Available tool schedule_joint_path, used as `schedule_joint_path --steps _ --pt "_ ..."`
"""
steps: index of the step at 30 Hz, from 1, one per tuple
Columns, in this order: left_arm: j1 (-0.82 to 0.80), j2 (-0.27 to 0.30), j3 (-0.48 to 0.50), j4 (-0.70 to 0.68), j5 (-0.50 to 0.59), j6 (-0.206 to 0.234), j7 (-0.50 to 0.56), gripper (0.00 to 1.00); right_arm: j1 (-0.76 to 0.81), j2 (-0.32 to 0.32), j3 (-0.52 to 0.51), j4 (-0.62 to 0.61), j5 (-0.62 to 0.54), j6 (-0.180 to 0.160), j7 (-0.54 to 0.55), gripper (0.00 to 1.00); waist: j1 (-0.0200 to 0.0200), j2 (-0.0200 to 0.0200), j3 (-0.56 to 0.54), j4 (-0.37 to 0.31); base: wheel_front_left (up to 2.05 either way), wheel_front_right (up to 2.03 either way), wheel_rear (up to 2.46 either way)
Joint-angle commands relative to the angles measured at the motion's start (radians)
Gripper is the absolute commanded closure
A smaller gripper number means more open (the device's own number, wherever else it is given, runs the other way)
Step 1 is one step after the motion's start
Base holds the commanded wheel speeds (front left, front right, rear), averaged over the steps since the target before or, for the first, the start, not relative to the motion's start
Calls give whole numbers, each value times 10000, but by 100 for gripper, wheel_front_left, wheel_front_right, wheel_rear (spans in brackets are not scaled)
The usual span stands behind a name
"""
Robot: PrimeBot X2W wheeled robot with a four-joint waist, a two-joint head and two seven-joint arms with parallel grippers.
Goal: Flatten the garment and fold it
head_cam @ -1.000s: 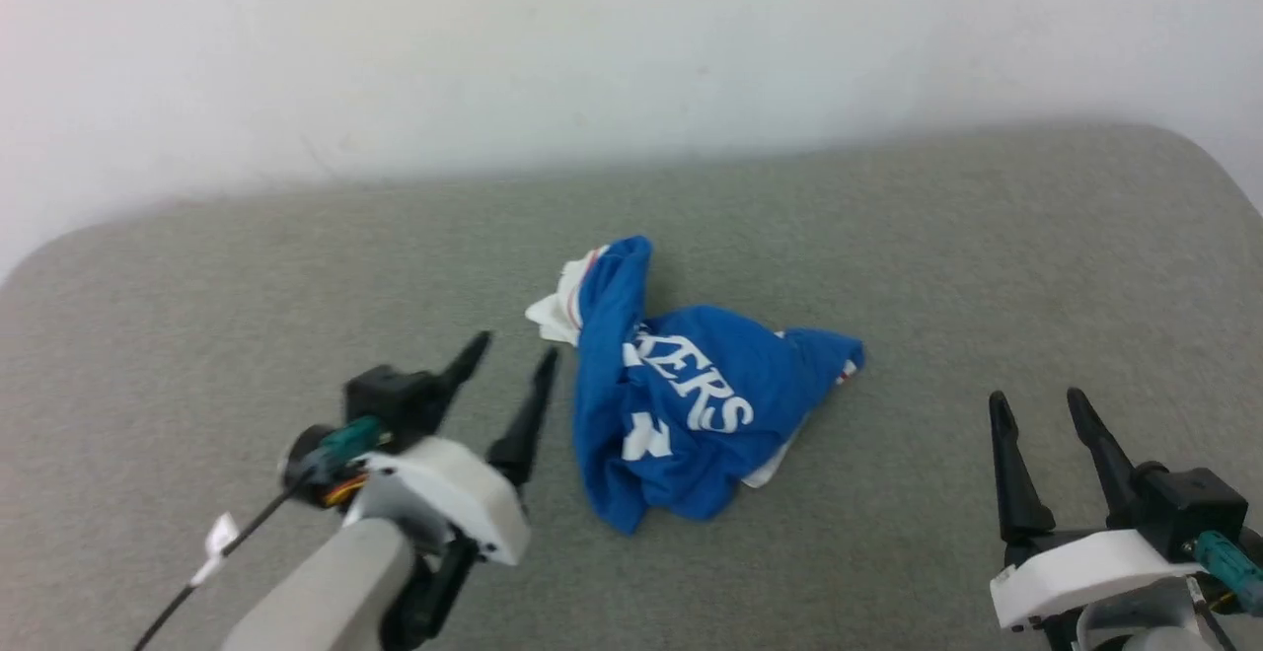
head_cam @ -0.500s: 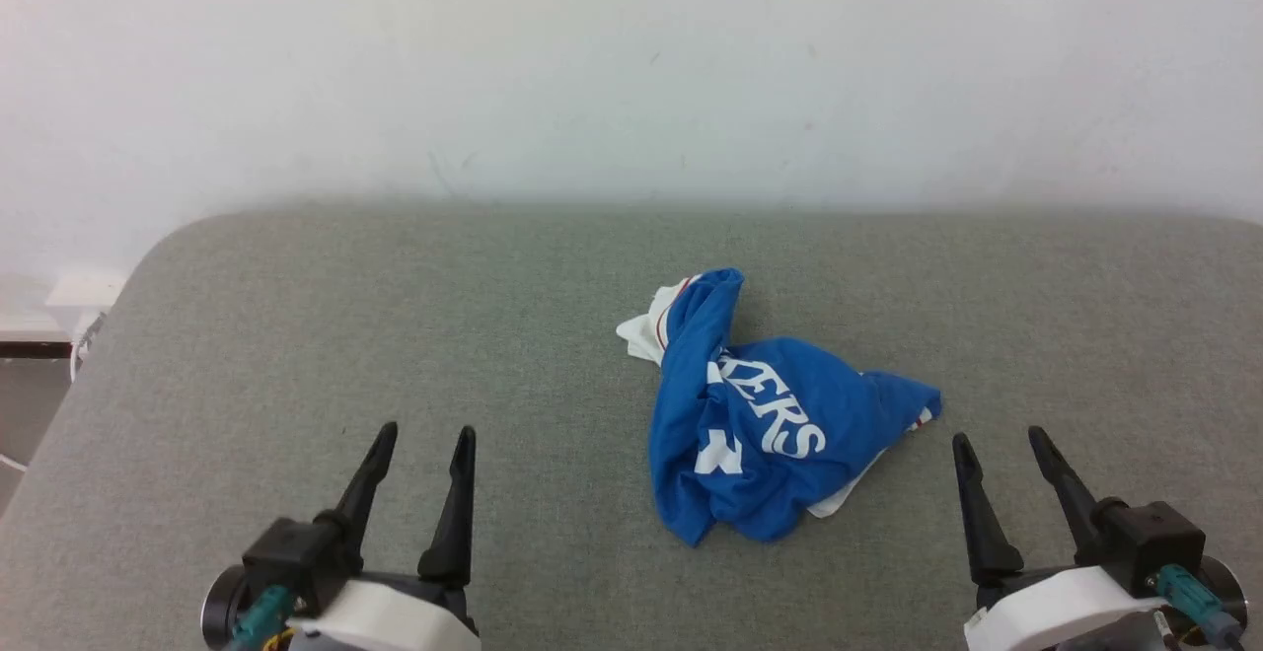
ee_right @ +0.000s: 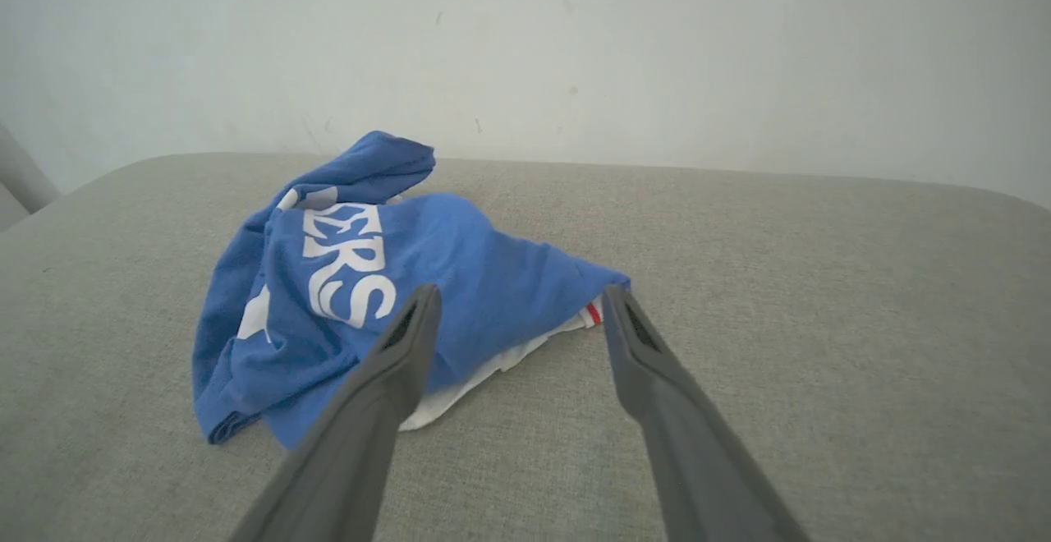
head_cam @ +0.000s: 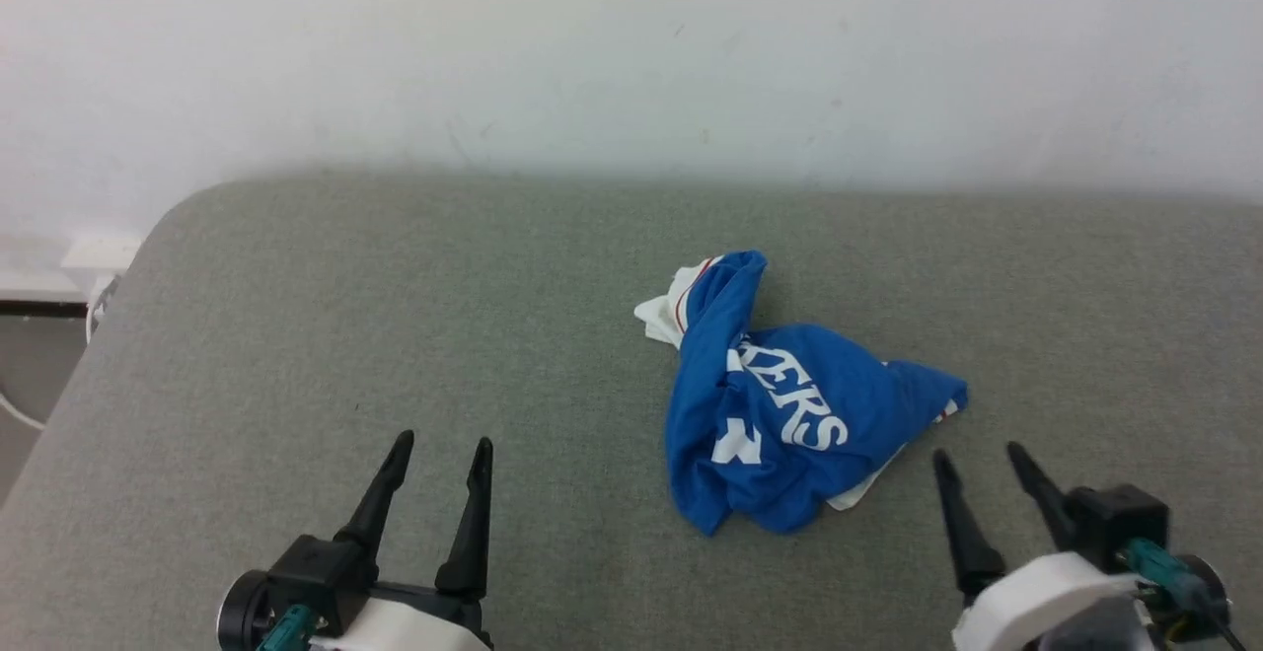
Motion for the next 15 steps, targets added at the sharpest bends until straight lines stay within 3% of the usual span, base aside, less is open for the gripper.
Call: schedule_joint_path --steps 1,11,15 --pt "-105 -102 114 60 125 -123 -47 0 -199 20 167 -129 -26 -7 328 0 0 0 199 211 0 0 0" --pt "-508 -724 309 269 593 -620 -47 0 -1297 -1541 1352 -637 1241 -7 6171 0 0 0 966 1183 0 0 0" --pt "-693 -861 276 337 655 -708 -47 0 -1776 -1866 1542 -494 1682 -7 7810 0 0 0 1287 1643 0 0 0"
